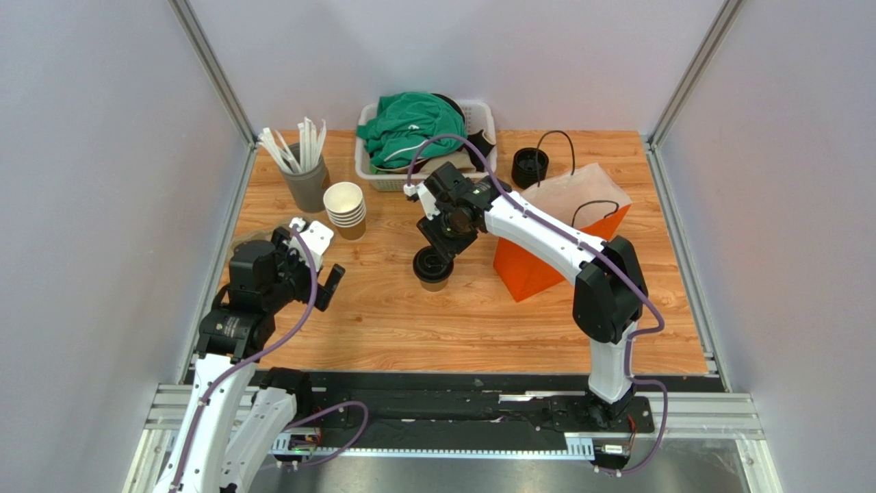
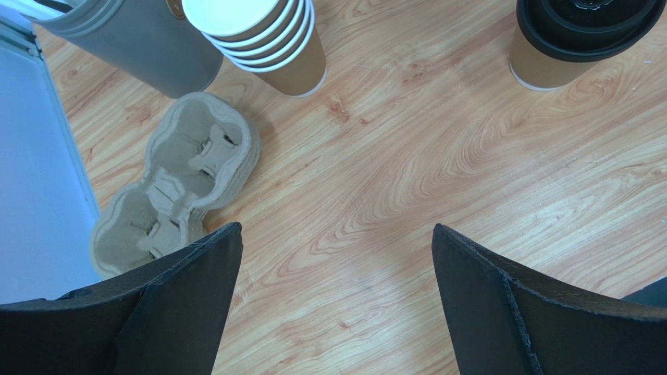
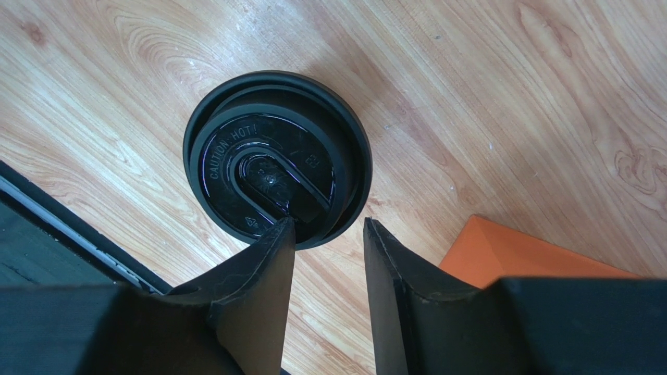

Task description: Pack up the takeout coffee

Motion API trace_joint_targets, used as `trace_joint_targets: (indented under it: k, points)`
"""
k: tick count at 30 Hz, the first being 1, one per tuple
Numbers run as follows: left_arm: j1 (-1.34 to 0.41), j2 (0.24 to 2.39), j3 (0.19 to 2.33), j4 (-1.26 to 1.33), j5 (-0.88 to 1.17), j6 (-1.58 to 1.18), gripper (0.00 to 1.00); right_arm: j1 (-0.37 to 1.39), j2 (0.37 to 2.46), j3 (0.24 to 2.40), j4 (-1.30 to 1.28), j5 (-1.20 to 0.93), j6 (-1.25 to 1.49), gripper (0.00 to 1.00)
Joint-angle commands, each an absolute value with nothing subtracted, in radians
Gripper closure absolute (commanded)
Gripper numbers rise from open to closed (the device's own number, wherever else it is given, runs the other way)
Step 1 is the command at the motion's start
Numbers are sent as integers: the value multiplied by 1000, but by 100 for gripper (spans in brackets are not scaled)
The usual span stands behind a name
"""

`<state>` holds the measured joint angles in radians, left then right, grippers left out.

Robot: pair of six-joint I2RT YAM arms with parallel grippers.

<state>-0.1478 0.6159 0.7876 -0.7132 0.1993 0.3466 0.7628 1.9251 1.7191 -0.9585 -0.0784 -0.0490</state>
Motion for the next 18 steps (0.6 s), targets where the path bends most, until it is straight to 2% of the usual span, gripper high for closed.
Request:
trace_joint_targets:
  k: [1,9,18]
  points:
    - [-140,609,781,-683,189,347,1,767,1950,1741,-934,-109,-43,60]
    - [-138,609,781,-680,190,348,1,776,1971,1764,-957,-101,-48,73]
    - [-138,607,781,-681,189,348,1,778,2005,1853,-999,-110,-101,78]
